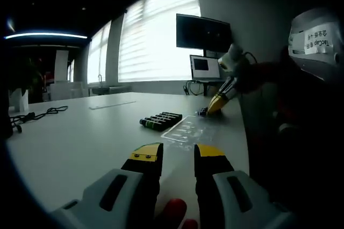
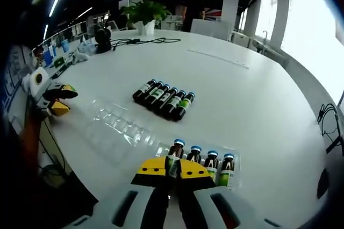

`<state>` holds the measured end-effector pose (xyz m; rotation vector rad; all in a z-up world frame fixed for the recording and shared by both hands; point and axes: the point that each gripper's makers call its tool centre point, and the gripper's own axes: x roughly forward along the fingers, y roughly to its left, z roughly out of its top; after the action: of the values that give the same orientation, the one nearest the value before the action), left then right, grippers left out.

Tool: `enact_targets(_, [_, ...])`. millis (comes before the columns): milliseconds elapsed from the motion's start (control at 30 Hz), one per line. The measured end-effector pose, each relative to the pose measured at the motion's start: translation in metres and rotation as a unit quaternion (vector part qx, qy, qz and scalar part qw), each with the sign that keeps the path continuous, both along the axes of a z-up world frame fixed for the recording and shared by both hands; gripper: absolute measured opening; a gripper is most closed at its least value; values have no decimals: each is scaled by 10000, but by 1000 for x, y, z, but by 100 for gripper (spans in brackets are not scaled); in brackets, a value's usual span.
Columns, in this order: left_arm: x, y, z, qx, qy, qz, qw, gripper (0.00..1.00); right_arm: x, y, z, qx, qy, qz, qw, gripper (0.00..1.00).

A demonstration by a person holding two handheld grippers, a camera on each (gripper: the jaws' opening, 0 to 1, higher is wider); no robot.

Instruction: Grip medicine bottles put into box

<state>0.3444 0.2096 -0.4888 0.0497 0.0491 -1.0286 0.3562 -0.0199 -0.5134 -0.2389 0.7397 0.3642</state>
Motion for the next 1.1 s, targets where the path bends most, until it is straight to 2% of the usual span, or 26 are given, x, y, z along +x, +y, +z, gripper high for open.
enact_targets(33, [0,0,0,0,-1,0,10000,18,-5,-7,-9,-140,188,-128,9996,5])
enact_targets(100, [0,0,0,-6,-3,-3,10000,17,-2,-12,-11,-97,-3,-166,9998,6])
enact_targets(133, [0,0,0,-7,-3,-4,10000,18,-2,-16,-12,-266,-51,-96,9996,6])
enact_targets(200, [0,0,0,-2,-4,-3,10000,18,1,-17,-10,-163,-131,-189,9996,6])
enact_targets(400, [0,0,0,-3,1,-4,10000,17,3,-21,-7,96,-89,-610,9981,6])
enact_targets(767, [0,0,0,-4,0,3,10000,17,5,-15,-5,189,-127,-901,9957,6])
enact_targets(933, [-1,0,0,-7,-6,-8,10000,17,5,-14,0,247,-208,-935,9951,5])
enact_targets(1100, [-1,0,0,-13,-8,-12,10000,17,13,-24,17,343,-395,-1009,9935,5])
